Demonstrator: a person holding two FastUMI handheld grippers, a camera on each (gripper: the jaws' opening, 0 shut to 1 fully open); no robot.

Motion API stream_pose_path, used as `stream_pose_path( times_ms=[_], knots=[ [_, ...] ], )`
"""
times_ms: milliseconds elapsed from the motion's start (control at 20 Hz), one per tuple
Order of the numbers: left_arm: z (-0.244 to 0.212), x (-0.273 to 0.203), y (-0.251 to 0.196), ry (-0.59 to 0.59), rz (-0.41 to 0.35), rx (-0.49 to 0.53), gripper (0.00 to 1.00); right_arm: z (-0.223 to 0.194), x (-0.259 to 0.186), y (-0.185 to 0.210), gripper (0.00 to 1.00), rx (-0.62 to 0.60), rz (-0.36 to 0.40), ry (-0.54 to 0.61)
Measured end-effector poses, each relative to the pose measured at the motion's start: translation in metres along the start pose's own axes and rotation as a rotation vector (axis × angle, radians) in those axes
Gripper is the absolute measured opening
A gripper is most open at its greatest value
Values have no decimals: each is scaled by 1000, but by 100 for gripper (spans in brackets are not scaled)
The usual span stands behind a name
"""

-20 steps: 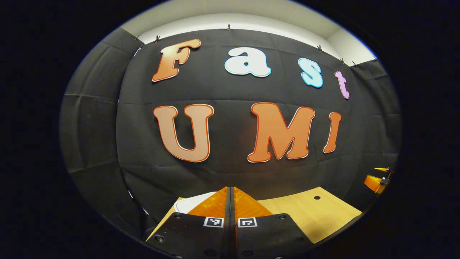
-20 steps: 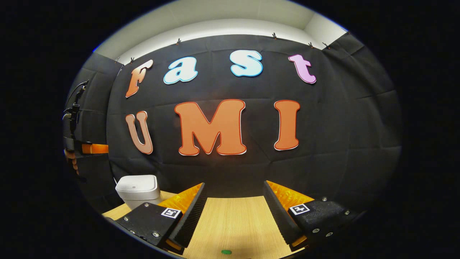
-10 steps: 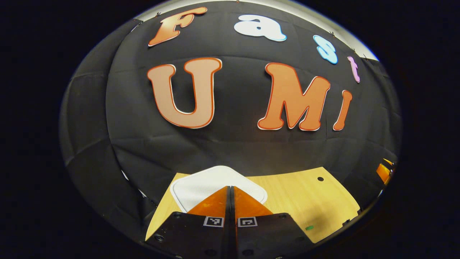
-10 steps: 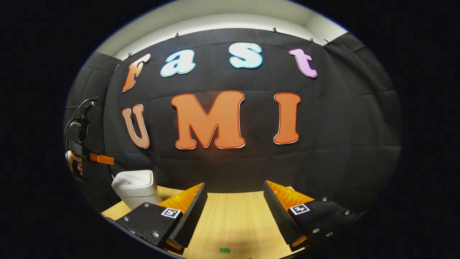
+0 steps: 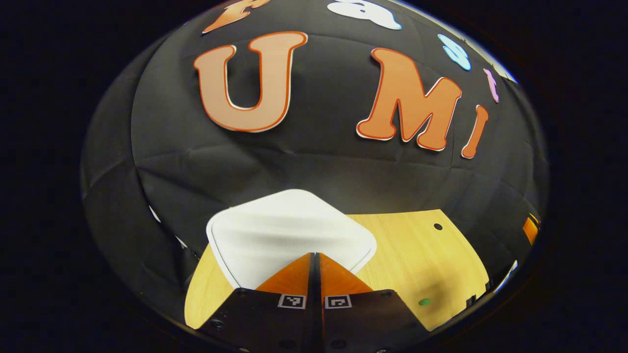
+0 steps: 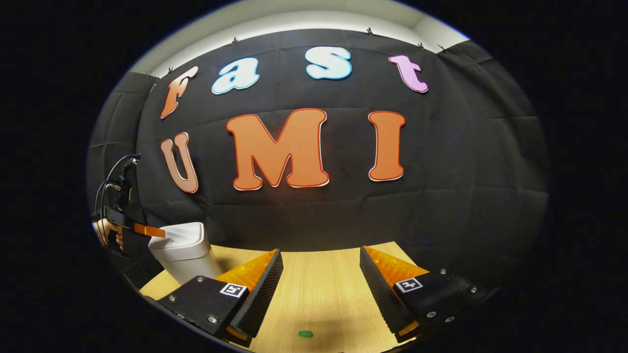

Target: Press the lid of the desktop garbage bin to open it, pick up the crumpled paper on the desktop and throw it into the bin, then pick up the pop can on the desktop and drop it into the bin, and finally close the garbage bin lid.

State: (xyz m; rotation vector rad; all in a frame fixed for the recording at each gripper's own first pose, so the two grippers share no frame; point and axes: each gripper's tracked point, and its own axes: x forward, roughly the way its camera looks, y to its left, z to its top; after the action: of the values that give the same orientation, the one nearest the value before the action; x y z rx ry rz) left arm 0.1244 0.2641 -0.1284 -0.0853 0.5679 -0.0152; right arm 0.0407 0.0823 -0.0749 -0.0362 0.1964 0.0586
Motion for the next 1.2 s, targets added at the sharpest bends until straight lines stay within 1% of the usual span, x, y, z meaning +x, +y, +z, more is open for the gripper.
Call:
stream_pose_path(
  times_ms=[50, 100, 150, 200, 250, 300, 350, 450, 500, 600, 650, 750, 900, 1000, 1100, 1200],
  knots=[
    [-12, -4, 4, 63, 18, 11, 0, 0, -1, -1, 94, -6, -2, 4],
    [-10, -6, 6, 74, 14, 40, 0, -3, 0, -1, 94, -12, -1, 11],
    [-8, 2, 5, 41, 6, 17, 1, -6, 0, 2, 94, -15, 7, 23],
    [-9, 1, 2, 44, -12, -17, 0, -8, 0, 5, 94, -19, 17, 32],
    [-10, 3, 2, 24, -15, -52, 0, -8, -1, 8, 94, -29, 20, 31],
    [-12, 1, 3, 21, -16, -67, 0, -8, -1, 9, 94, -39, 18, 29],
    [-13, 2, 3, 27, -7, -48, 0, -8, -1, 13, 94, -46, 26, 29],
    [-14, 4, 6, 21, 29, 36, 0, -7, 0, 17, 94, -52, 34, 35],
    [-14, 5, 6, 12, 41, 46, 0, -5, 0, 15, 94, -47, 31, 32],
    [-10, 1, 3, -13, 51, 3, 0, -4, 1, 18, 94, -19, 33, 29],
    [-9, -1, 4, -22, 54, 0, 0, -3, 1, 19, 94, -10, 36, 29],
    [-2, -2, 4, -38, 61, 8, 0, -2, 0, 19, 94, -23, 34, 30],
    [5, -9, 2, -50, 39, -40, 0, -1, -1, 17, 94, -24, 23, 32],
    [24, -17, -2, -99, 44, -32, 0, 0, -2, 17, 94, -7, 26, 34],
    [43, -32, -4, -149, 43, -17, 0, 1, -3, 12, 94, -9, 11, 31],
    [59, -47, -9, -188, 42, -13, 0, 1, -4, 12, 94, -4, 16, 31]
  ],
)
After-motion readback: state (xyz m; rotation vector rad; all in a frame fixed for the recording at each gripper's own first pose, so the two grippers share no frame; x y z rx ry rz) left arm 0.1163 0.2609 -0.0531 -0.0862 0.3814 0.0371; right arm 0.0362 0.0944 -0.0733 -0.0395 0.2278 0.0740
